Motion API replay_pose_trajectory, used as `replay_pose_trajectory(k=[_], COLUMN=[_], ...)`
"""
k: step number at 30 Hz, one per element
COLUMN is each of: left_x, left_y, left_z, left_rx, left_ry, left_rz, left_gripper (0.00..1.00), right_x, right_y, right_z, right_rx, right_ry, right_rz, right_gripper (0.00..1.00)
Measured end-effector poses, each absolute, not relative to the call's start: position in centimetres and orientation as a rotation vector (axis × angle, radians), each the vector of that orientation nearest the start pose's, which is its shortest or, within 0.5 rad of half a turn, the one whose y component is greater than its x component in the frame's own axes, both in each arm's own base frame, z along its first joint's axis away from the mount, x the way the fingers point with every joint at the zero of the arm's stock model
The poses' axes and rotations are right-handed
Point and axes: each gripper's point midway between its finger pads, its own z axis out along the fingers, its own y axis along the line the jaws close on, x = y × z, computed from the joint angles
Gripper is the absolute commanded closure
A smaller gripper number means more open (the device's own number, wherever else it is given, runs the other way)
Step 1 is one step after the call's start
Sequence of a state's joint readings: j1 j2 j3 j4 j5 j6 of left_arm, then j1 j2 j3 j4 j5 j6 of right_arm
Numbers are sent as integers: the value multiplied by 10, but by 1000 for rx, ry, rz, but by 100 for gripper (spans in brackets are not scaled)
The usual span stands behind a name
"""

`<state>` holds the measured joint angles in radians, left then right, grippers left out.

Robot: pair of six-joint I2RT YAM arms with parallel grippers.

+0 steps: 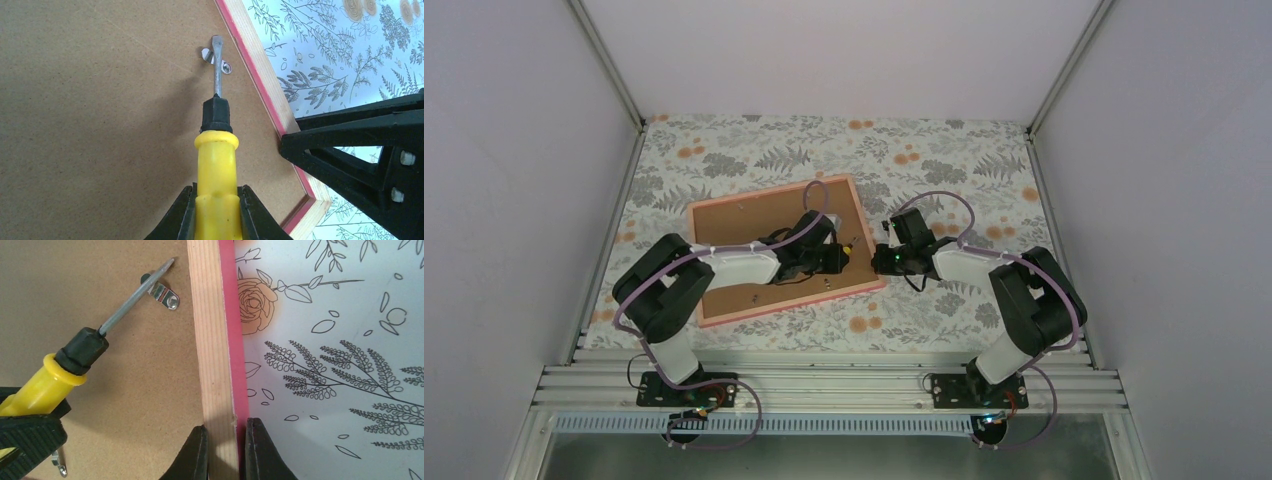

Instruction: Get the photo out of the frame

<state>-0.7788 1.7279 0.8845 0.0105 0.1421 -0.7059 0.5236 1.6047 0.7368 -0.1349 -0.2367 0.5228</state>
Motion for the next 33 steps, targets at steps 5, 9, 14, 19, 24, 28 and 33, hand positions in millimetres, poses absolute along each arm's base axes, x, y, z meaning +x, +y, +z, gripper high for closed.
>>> replay_pose_trajectory(k=[5,9,14,19,24,28,33], left_x=[288,282,276,273,279,292,308], left_y=[-319,-313,-307,-301,-287,-258,-209], left_z=[51,54,59,70,89,99,101], left_rx=[162,162,162,157,123,39,-96], left_ry=[2570,2571,2564,2547,2488,2444,2414], left_rz=[-808,-808,-813,-813,-809,-779,-697], left_gripper=[98,98,98,97,98,98,98], right_x=[295,294,293,295,300,302,304], right_y=[215,212,205,191,172,152,129], right_z=[26,26,26,26,26,29,31], right_rx=[-86,-78,-61,-20,27,68,122], right_ry=[2685,2686,2691,2697,2697,2697,2696], right_rz=[656,641,610,572,531,484,434], right_gripper=[96,96,96,96,95,93,92])
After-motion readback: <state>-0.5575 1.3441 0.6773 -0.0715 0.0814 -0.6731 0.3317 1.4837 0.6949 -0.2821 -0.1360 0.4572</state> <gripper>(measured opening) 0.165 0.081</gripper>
